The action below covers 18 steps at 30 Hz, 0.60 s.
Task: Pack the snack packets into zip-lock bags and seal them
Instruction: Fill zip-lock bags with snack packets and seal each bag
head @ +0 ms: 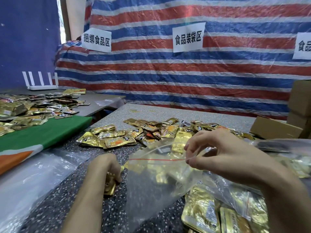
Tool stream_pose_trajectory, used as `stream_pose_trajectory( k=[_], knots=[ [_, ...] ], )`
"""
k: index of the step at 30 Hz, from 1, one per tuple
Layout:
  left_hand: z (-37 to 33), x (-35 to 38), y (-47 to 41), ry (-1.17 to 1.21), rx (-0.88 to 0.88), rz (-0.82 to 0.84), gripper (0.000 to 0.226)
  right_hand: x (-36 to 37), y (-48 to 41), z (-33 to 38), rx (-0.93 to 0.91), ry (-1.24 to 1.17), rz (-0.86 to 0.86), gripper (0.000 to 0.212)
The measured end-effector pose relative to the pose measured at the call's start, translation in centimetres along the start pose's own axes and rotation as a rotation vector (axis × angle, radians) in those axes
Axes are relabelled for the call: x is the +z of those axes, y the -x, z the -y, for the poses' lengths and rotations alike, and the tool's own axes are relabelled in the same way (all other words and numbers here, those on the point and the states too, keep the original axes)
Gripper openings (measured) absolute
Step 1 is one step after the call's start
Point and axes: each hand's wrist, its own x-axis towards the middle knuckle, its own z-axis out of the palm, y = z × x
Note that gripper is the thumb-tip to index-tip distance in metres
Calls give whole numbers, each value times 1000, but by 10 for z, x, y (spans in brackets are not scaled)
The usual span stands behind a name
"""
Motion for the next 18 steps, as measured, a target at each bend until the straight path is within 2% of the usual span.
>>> stream_pose_trajectory(
  k=[3, 6, 8, 10, 12, 14, 16, 18],
  knots=[
    [-1, 4, -16, 42, 78, 64, 22, -1, 2, 2, 6, -7, 14, 13],
    [0, 1, -23, -17, 179, -41, 22, 0, 2, 4, 5, 13, 13, 11],
    [-1, -8, -14, 14, 246, -34, 19, 0, 2, 5, 7, 18, 14, 10],
    [-5, -24, 7, 197, 327, -21, 18, 0, 2, 6, 10, 29, 12, 9],
    [-11, -46, 41, 511, 464, -56, 22, 1, 2, 7, 15, 35, 15, 8],
    [-15, -66, 81, 782, 707, -183, 31, 1, 2, 8, 17, 37, 14, 8],
    [-18, -78, 120, 980, 985, -326, 29, 2, 2, 8, 19, 36, 13, 7],
    [-23, -81, 151, 1164, 1208, -342, 30, 2, 2, 9, 14, 44, 9, 8]
  ],
)
